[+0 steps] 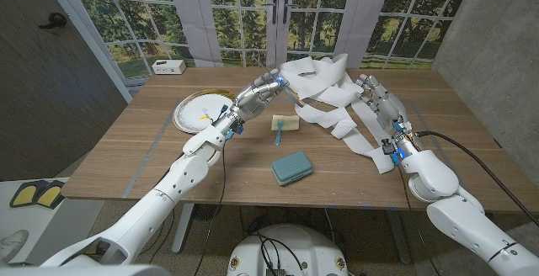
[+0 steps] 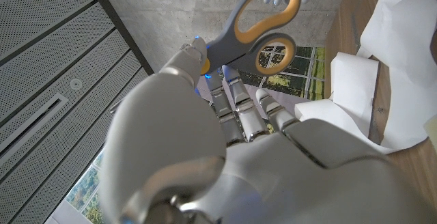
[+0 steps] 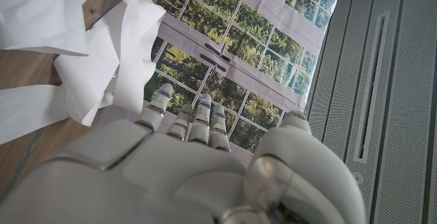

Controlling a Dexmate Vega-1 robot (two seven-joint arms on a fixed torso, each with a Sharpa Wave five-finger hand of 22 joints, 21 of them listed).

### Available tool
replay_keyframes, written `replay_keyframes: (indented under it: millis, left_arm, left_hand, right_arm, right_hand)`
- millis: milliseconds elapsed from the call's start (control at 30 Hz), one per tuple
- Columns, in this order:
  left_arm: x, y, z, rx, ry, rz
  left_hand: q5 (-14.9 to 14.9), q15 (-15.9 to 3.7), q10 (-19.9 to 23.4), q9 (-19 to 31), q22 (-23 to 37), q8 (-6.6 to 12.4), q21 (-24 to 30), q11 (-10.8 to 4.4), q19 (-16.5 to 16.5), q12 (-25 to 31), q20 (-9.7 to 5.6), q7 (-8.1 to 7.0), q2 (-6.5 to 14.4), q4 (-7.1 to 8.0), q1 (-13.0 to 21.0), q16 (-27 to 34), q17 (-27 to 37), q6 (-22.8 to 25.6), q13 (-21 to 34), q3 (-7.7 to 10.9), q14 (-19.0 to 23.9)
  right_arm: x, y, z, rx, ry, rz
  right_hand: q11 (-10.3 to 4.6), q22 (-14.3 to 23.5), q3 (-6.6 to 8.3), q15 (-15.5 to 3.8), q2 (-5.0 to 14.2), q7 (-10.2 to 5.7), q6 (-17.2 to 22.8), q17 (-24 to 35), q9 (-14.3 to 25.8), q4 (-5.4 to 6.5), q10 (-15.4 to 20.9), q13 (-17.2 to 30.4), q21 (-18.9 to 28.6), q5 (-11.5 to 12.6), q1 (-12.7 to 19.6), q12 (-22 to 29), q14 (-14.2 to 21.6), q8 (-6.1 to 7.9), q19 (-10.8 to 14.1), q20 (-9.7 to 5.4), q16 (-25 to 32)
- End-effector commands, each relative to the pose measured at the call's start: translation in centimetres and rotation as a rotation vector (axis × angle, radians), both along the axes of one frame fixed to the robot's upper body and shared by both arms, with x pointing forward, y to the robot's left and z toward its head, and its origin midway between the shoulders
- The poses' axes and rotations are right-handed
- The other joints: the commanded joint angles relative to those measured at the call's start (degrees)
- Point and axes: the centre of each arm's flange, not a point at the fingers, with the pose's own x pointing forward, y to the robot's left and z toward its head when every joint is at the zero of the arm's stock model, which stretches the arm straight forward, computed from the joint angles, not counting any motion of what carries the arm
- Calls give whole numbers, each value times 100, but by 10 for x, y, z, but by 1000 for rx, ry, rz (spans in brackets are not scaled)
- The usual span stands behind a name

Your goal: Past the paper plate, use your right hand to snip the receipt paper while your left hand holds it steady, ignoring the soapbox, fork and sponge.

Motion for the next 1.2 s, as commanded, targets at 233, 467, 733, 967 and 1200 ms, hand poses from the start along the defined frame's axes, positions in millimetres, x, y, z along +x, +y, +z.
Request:
replay_keyframes:
  millis: [233, 467, 733, 967, 1200]
  left_arm:
    - [3, -4, 3, 18, 0, -37]
    - [4, -5, 13, 19, -19, -36]
    - [2, -7, 22, 21, -39, -45]
    - [-2, -14, 27, 25, -62, -78]
    - [-5, -19, 29, 50, -72, -93]
  left_hand:
    - [-39, -1017, 811, 15, 0, 27, -3, -746, -52, 4, -3, -36, 97, 23, 50, 40, 26, 42, 17, -35, 72]
    - [-51, -1016, 832, 13, 0, 22, -9, -744, -74, 1, 5, -35, 91, 22, 55, 21, 23, 41, 21, -41, 46]
    - [-63, -1016, 815, 10, 0, 18, -11, -741, -92, -27, 12, -54, 97, 27, 60, 6, 19, 45, 11, -42, 35]
    - [-83, -1016, 827, 7, 1, 17, -9, -742, -102, -41, 13, -75, 96, 31, 61, -13, 14, 60, 18, -51, 19]
    - [-95, -1016, 837, 4, 0, 3, -9, -743, -111, -47, 23, -78, 99, 33, 64, -17, 14, 37, 25, -55, 22]
  right_arm:
    - [-10, -5, 4, -70, 20, -44]
    - [-18, -8, 8, -143, 24, -93]
    - [-19, -11, 13, -195, 25, -83]
    - [-23, -13, 15, -243, 36, -118]
    - [-25, -13, 17, -278, 34, -124]
  right_hand:
    - [162, 8, 90, 91, -6, -129, 566, 19, 49, -56, -115, 30, -30, -5, -22, -9, -10, 176, -77, 33, -17]
    - [214, 7, 163, -51, -2, -96, 573, 40, 63, -131, 96, 26, 33, -7, 68, 81, 273, 133, 79, -45, 94]
    - [174, 9, 139, -81, -30, -84, 531, 84, 67, -94, 214, 25, 61, -16, -26, 119, 396, 89, 169, 28, 155]
    - [1, 27, 76, -500, -116, -107, 435, 205, 70, -31, 25, 61, 218, 10, -245, 48, 1019, -15, 671, 178, 424]
    - [96, 34, 100, -406, -101, -194, 358, 255, 70, -48, 322, 111, 203, 21, -246, 189, 987, -57, 681, 172, 433]
